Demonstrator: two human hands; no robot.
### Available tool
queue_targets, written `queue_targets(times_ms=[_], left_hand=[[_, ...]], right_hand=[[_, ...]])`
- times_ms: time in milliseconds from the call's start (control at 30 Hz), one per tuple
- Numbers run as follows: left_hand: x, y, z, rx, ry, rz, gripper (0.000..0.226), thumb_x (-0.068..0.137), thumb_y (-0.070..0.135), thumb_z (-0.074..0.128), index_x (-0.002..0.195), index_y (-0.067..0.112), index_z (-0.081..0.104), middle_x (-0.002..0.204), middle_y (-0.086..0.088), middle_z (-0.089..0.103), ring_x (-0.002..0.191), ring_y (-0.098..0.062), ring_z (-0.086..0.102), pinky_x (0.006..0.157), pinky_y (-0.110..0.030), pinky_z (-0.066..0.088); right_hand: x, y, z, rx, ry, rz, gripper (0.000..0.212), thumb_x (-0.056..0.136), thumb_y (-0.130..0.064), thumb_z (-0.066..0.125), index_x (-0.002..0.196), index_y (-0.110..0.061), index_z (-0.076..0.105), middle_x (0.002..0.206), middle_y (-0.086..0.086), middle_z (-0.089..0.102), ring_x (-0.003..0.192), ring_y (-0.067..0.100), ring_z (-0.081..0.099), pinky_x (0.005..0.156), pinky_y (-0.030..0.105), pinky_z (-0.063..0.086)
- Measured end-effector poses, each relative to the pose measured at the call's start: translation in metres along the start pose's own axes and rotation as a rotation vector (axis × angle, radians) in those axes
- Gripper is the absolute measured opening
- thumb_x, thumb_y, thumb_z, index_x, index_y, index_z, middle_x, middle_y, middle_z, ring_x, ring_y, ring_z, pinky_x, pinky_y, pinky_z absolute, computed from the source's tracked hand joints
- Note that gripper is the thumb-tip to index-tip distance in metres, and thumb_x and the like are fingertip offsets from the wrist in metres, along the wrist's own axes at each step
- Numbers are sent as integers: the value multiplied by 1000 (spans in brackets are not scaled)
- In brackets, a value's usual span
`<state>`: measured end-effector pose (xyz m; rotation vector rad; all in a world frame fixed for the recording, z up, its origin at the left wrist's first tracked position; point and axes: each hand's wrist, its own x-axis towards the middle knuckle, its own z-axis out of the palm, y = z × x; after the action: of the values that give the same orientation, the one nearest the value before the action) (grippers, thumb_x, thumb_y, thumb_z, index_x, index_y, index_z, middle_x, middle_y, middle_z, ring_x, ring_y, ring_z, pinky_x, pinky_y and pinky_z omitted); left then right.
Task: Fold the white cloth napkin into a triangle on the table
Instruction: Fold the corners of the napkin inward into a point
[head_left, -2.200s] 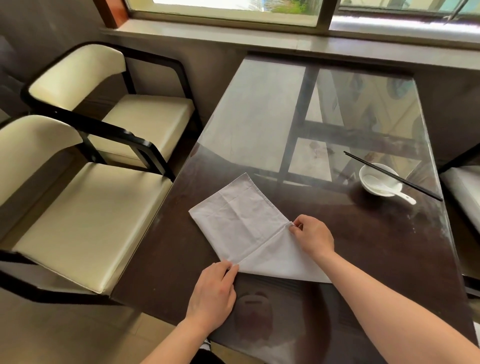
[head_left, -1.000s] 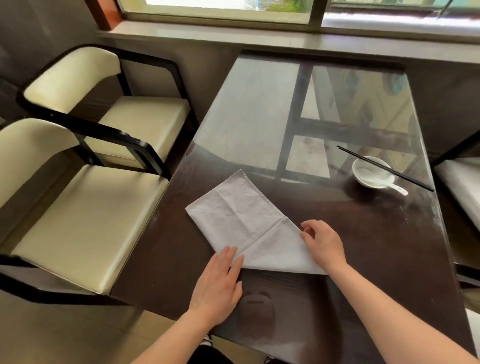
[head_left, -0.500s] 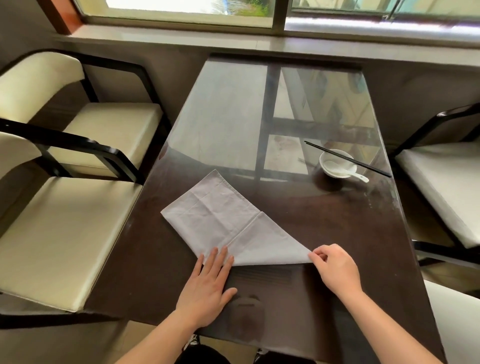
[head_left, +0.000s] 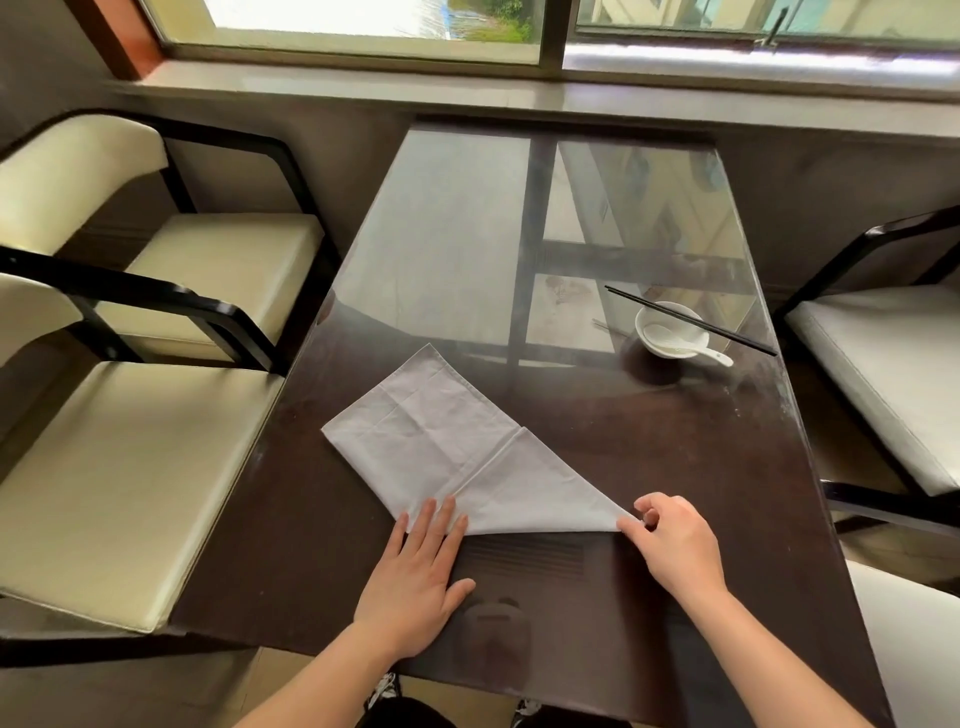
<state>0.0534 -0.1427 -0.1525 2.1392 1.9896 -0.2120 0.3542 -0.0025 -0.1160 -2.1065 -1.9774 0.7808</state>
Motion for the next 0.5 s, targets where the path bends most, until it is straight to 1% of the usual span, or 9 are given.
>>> queue_targets(times_ms=[133, 233, 333, 500], left_hand=[[0, 1, -1, -9, -8, 1, 72, 98, 63, 21, 153, 17, 33, 162, -7, 25, 150, -25, 14, 114, -46, 14], [0, 1, -2, -13, -16, 0, 72, 99, 63, 21, 153, 17, 32, 162, -6, 26, 150, -27, 17, 113, -47, 15], [0, 1, -3, -14, -20, -1, 73, 98, 64, 21, 153, 17, 33, 162, -6, 26, 149, -27, 22, 113, -46, 15], [-1, 0, -3, 0, -10, 1, 73, 98, 64, 24, 152, 16, 34, 161, -7, 27, 148, -28, 24, 113, -46, 16]], right_hand=[[2, 1, 0, -18, -19, -8, 18, 86, -35, 73, 94, -22, 65, 83, -5, 56, 78, 18, 57, 68, 32, 40], [4, 1, 2, -39, -21, -33, 15, 88, -38, 70, 83, -27, 60, 80, -7, 55, 75, 15, 56, 63, 32, 42], [7, 0, 2, -64, -26, -34, 20, 90, -40, 66, 75, -30, 58, 80, -7, 54, 75, 16, 57, 61, 33, 43], [9, -4, 3, -79, -3, -32, 20, 89, -35, 69, 75, -24, 59, 79, -5, 54, 76, 21, 58, 68, 36, 49]])
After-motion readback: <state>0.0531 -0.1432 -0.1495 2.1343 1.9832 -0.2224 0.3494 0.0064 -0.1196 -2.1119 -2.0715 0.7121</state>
